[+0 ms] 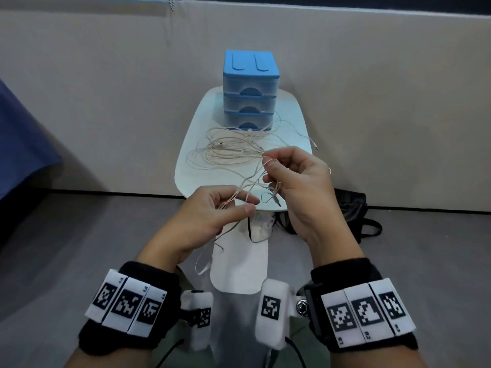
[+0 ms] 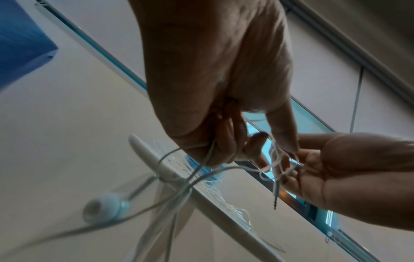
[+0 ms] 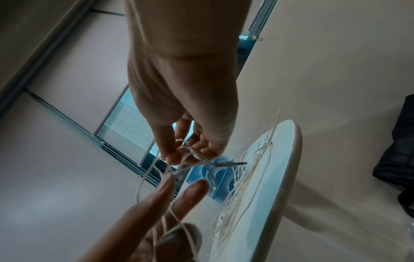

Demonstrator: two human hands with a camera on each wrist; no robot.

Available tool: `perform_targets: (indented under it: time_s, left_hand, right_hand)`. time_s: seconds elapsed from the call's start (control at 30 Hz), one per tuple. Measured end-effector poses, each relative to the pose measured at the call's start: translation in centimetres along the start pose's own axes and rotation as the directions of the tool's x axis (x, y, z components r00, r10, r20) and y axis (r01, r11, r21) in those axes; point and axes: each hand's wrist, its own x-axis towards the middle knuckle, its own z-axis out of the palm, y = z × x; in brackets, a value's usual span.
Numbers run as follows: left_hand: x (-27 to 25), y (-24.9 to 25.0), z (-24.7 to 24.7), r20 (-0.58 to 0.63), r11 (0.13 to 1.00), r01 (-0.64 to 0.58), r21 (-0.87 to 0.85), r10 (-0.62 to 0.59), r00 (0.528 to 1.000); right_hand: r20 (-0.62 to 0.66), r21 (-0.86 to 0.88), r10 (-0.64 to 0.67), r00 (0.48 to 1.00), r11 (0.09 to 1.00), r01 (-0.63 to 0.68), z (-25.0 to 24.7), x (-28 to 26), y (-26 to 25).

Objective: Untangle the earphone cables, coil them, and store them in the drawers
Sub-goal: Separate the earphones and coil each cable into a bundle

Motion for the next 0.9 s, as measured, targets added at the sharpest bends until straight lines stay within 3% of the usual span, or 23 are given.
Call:
perform_targets:
  time_s: [0.4, 0.6, 0.7, 0.9]
  left_hand:
    - [1.8, 1.0, 1.3, -0.047, 0.999, -0.038, -0.026, 0.037, 0.998]
    - [2.3, 1.4, 0.3, -0.167, 0.974, -0.094, -0.205, 0.060, 0.984]
    - [2.4, 1.3, 0.1, -0.207, 0.944, -0.129, -0.302, 0.068, 0.976]
    - [2.4, 1.3, -0.1, -0.223, 0.923, -0.167, -0.347, 0.092, 0.971]
  right_hand:
    - [0.229, -0.099, 0.103, 0.968, 0.992, -0.082, 1.2, 0.2, -0.7]
    - [0.180, -0.226, 0.123, 0.976, 0.971, -0.081, -1.1, 0.6, -1.1]
    - [0.241, -0.290, 0.208, 0.948, 0.947, -0.134, -1.8, 0.3, -0.4]
    - [0.353, -0.320, 0.155, 0.923, 0.947, -0.037, -1.2, -0.5, 0.4]
